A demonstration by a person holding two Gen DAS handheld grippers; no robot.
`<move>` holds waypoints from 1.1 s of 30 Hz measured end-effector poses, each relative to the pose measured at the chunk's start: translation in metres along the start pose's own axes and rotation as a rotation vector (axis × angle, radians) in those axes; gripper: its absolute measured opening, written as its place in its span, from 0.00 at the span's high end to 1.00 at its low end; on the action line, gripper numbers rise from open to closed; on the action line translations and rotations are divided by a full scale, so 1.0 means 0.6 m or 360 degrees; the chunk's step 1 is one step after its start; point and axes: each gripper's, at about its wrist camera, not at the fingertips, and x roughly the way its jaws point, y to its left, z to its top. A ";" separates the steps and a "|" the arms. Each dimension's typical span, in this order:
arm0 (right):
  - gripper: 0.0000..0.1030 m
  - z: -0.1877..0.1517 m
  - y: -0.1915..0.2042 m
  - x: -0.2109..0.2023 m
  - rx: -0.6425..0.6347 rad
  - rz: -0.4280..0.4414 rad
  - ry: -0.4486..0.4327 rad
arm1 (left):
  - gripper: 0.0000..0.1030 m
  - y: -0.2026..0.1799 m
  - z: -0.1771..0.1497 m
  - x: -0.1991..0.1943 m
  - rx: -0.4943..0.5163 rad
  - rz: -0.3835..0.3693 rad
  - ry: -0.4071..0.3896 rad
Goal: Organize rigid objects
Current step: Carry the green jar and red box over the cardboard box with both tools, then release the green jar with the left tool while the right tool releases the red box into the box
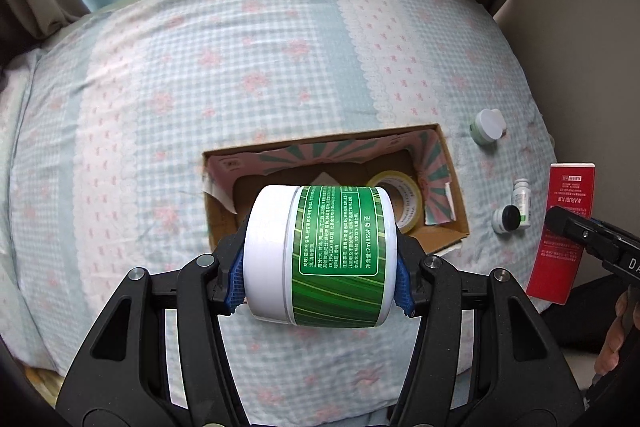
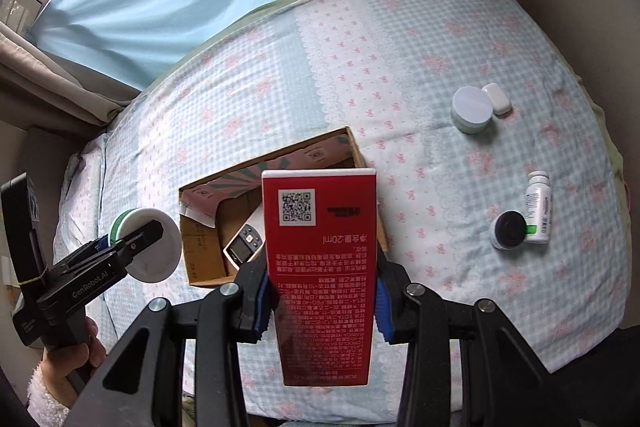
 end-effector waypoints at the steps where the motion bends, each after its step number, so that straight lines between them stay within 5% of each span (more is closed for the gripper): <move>1: 0.64 0.001 0.011 0.007 0.0009 0.0020 0.0004 | 0.49 0.011 0.005 0.006 0.0021 0.0003 0.0007; 13: 0.63 0.026 0.102 0.174 0.0100 0.0178 0.0123 | 0.49 0.074 0.056 0.156 0.0335 0.0045 0.0108; 21: 0.63 0.020 0.101 0.294 0.0109 0.0246 0.0159 | 0.49 0.078 0.028 0.264 0.0368 0.0062 0.0218; 31: 0.63 -0.009 0.103 0.354 -0.0074 0.0151 0.0196 | 0.49 0.078 0.010 0.310 0.0426 0.0067 0.0222; 33: 0.62 -0.010 0.100 0.358 -0.0081 0.0157 0.0204 | 0.42 0.073 0.010 0.304 0.0426 0.0026 0.0182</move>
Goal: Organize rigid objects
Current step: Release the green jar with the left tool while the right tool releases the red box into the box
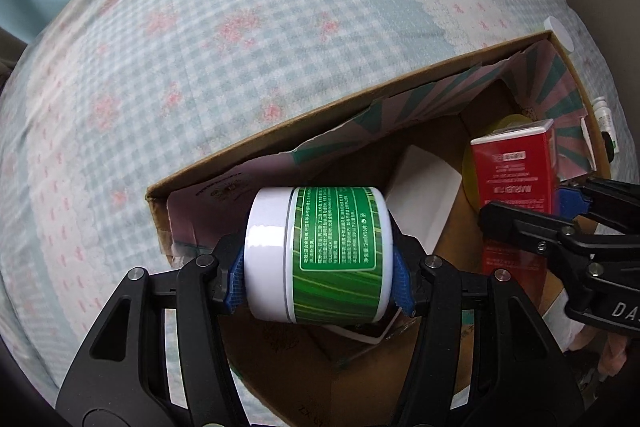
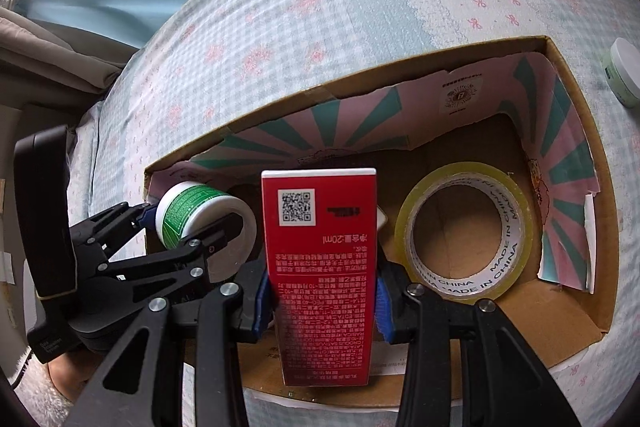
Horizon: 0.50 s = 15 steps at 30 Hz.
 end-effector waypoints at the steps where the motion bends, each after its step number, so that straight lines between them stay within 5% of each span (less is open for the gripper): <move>1: 0.63 -0.001 -0.003 0.002 0.0014 0.0001 0.0003 | 0.20 -0.004 0.000 -0.008 0.0010 -0.0009 -0.0028; 2: 0.62 -0.002 -0.006 0.002 0.0035 -0.0007 -0.0001 | 0.05 -0.005 0.000 -0.015 0.0015 0.0072 -0.0048; 4: 0.45 -0.005 -0.018 -0.013 0.0075 0.0025 -0.0066 | 0.00 0.003 -0.003 -0.031 0.0003 -0.0026 -0.0076; 5: 0.33 -0.007 -0.024 -0.021 0.0097 0.0049 -0.0092 | 0.00 0.007 -0.004 -0.038 -0.0025 -0.0053 -0.0076; 6: 0.00 -0.008 -0.030 -0.028 0.0112 0.0068 -0.0076 | 0.00 0.008 -0.010 -0.046 -0.0037 -0.0053 -0.0081; 15: 0.00 -0.023 -0.025 -0.065 0.0026 0.0001 -0.0122 | 0.00 0.003 -0.033 -0.073 -0.0093 -0.0038 -0.0103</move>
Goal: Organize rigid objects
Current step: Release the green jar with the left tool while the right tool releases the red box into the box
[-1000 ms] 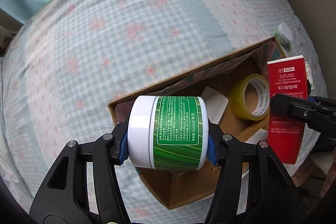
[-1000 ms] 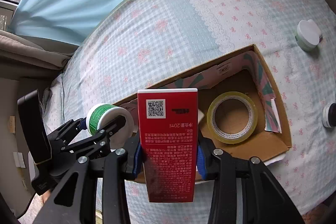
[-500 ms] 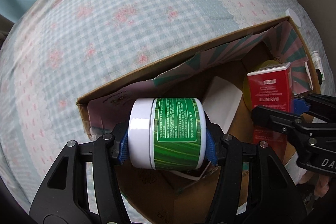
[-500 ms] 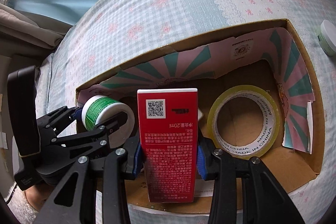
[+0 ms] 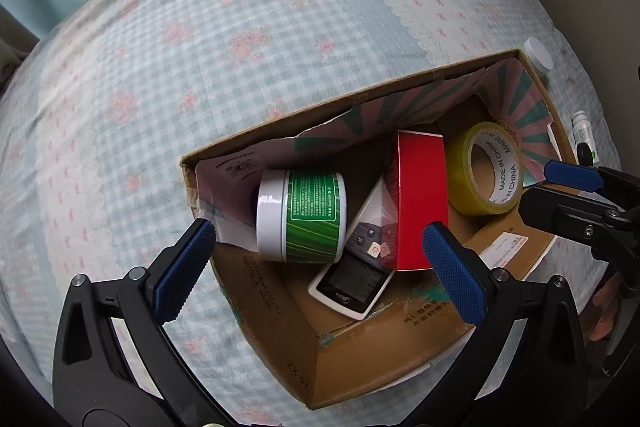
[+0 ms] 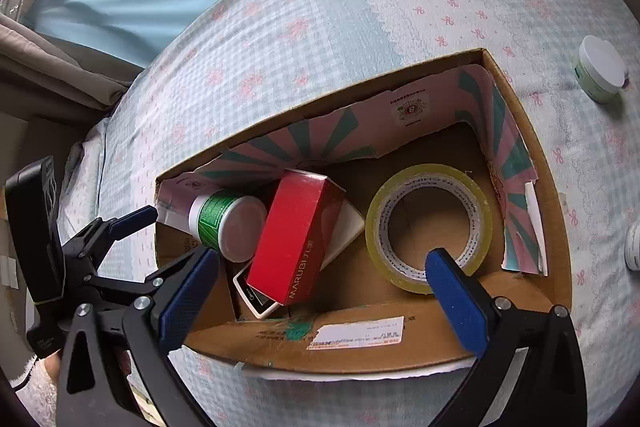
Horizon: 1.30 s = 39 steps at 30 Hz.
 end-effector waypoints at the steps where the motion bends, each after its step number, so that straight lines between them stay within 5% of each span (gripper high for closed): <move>1: 0.00 -0.001 0.003 -0.003 -0.0008 -0.0009 0.0001 | 0.00 0.003 -0.001 -0.004 -0.0019 0.0001 -0.0004; 11: 0.00 0.011 0.036 -0.050 -0.0085 -0.0075 -0.0014 | 0.00 0.014 -0.011 -0.060 -0.0079 0.0019 -0.0046; 25: 0.00 -0.017 0.089 -0.204 -0.0245 -0.0213 -0.0170 | 0.00 0.015 -0.070 -0.229 -0.0290 0.0123 -0.0187; 32: 0.00 -0.047 0.078 -0.291 -0.0319 -0.0258 -0.0221 | 0.00 -0.035 -0.101 -0.293 -0.0345 0.0133 -0.0243; 39: 0.00 -0.077 -0.012 -0.375 -0.0282 -0.0322 -0.0252 | 0.00 -0.141 -0.114 -0.328 -0.0367 0.0106 -0.0298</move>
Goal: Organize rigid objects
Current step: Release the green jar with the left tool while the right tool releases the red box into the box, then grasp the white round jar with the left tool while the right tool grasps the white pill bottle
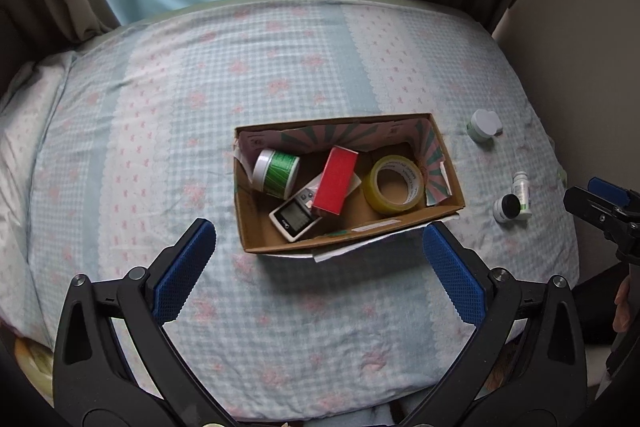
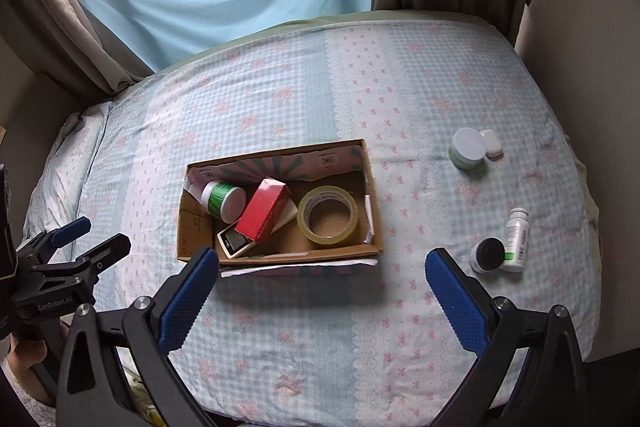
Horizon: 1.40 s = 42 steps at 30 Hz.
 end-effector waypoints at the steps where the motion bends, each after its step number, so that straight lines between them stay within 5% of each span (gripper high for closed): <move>1: 0.00 -0.006 -0.019 -0.010 0.0008 -0.0024 -0.0009 | 0.00 -0.017 -0.004 -0.004 -0.0004 0.0001 -0.0008; 8: 0.00 -0.038 -0.182 -0.058 0.0095 -0.0123 0.0006 | 0.00 -0.146 -0.016 -0.019 -0.0048 -0.0011 -0.0069; 21: 0.00 -0.037 -0.405 -0.037 0.0238 -0.0125 0.0113 | 0.00 -0.386 0.053 0.089 0.0171 -0.0095 0.0035; 28: 0.01 -0.026 -0.465 0.027 0.0387 0.0041 0.0198 | 0.00 -0.489 0.112 0.192 0.0359 -0.0164 0.0204; 42: 0.09 -0.010 -0.538 0.229 0.0628 0.0141 0.0433 | 0.00 -0.637 0.189 0.486 0.0849 -0.0104 0.0539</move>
